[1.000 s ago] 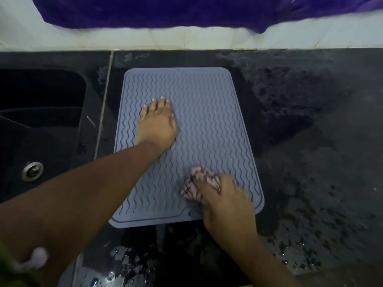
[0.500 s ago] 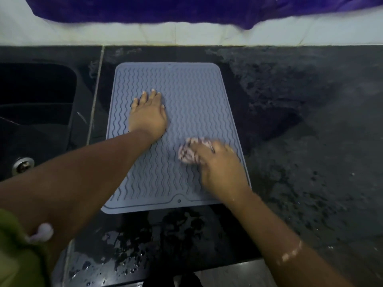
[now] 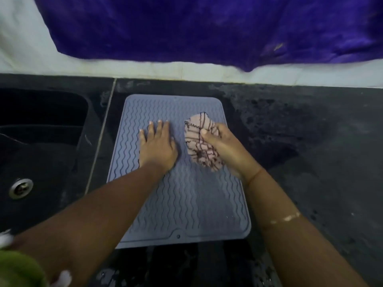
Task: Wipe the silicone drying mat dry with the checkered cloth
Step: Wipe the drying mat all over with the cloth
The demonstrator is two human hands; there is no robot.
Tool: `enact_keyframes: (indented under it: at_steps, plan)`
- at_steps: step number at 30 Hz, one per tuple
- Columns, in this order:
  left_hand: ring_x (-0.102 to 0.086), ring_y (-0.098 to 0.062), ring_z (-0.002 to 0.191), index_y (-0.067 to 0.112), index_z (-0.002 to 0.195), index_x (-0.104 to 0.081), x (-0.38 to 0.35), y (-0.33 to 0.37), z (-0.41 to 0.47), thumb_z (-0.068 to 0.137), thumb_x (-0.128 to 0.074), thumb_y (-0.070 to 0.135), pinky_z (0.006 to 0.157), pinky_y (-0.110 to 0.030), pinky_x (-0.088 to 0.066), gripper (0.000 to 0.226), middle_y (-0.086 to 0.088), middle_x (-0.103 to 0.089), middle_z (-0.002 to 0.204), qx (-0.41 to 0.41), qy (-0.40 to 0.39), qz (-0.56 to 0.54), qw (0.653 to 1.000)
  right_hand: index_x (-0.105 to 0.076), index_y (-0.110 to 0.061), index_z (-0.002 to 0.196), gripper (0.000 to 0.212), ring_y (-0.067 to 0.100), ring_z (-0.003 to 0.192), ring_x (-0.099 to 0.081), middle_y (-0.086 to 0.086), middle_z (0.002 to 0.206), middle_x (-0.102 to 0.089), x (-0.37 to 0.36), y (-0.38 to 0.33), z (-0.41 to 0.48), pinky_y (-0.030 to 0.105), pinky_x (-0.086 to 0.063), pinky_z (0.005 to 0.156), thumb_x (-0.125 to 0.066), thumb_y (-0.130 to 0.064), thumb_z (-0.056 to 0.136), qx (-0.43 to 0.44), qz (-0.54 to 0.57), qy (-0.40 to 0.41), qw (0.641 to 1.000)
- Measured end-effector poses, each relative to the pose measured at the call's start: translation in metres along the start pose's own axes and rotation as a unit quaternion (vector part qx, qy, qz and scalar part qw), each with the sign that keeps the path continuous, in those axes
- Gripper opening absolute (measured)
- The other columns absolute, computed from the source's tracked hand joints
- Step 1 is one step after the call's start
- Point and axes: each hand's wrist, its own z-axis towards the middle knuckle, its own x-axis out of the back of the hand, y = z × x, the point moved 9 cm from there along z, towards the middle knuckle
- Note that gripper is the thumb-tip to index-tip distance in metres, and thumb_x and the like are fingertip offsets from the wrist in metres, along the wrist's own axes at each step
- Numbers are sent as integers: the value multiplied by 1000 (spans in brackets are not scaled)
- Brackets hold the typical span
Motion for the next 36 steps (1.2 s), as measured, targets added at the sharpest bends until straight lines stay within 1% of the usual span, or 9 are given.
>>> enact_keyframes:
  at_steps: [2, 4, 7, 11, 17, 21, 27, 32, 36]
  plan:
    - [7, -24, 146, 22, 150, -2, -2, 3, 0, 99, -19, 36, 116, -45, 9, 55, -3, -1, 160, -13, -2, 1, 1000, -54, -20, 115, 32, 25, 110, -50, 11, 130, -43, 16, -7, 30, 35, -45, 93, -58, -38, 89, 14, -203, 88, 975]
    - [11, -25, 146, 26, 150, -1, -2, 4, -1, 99, -19, 36, 115, -47, 11, 54, -2, 3, 160, -24, -3, 6, 1000, -51, -18, 124, 42, 36, 116, -45, 15, 134, -34, 24, -27, 35, 44, -45, 96, -58, -38, 88, 98, -297, 201, 928]
    - [12, -25, 146, 29, 150, -1, -6, 6, -2, 99, -19, 35, 115, -47, 13, 55, -1, 6, 159, -43, -23, 9, 999, -46, -24, 131, 54, 37, 117, -46, 18, 133, -40, -15, -25, 24, 46, -44, 95, -52, -52, 86, 154, -359, 178, 903]
    - [8, -22, 146, 27, 150, -9, -9, 8, -2, 99, -20, 35, 117, -45, 11, 53, 3, 0, 160, -41, -36, 0, 998, -28, -32, 144, 57, 39, 122, -36, 18, 143, -30, -31, 2, 40, 50, -33, 95, -38, -51, 91, 92, -531, 173, 824]
    - [9, -20, 146, 31, 150, -5, -7, 7, -1, 99, -15, 38, 117, -45, 10, 52, 5, 1, 159, -37, -35, -12, 999, -36, -31, 138, 47, 40, 118, -38, 20, 134, -37, -19, -20, 126, 52, -32, 93, -44, -37, 93, 59, -547, 213, 808]
    - [9, -20, 146, 30, 150, -4, -6, 7, 0, 99, -14, 39, 118, -44, 9, 52, 5, 1, 159, -33, -28, -11, 999, -40, -33, 136, 44, 40, 122, -38, 16, 133, -37, -16, -36, 161, 53, -31, 96, -44, -39, 93, 38, -533, 198, 822]
    - [11, -20, 146, 29, 150, -1, -5, 8, 0, 99, -14, 36, 118, -44, 9, 52, 3, 4, 159, -27, -31, -14, 999, -42, -28, 134, 42, 37, 110, -50, 17, 128, -44, -16, -18, 90, 44, -45, 87, -40, -39, 94, 87, -475, 147, 863]
    - [13, -20, 145, 29, 149, 0, -5, 7, -1, 98, -9, 37, 118, -43, 10, 53, 3, 6, 159, -29, -36, -10, 999, -35, -30, 139, 47, 34, 109, -48, 15, 128, -39, -22, 2, 33, 43, -47, 87, -40, -42, 93, 52, -493, 171, 851]
    - [13, -19, 145, 29, 149, 0, -6, 7, -1, 99, -11, 38, 118, -43, 10, 53, 3, 6, 159, -32, -34, -9, 999, -43, -27, 130, 38, 37, 112, -45, 17, 128, -39, -11, -18, 100, 47, -41, 88, -45, -33, 92, 62, -518, 209, 827]
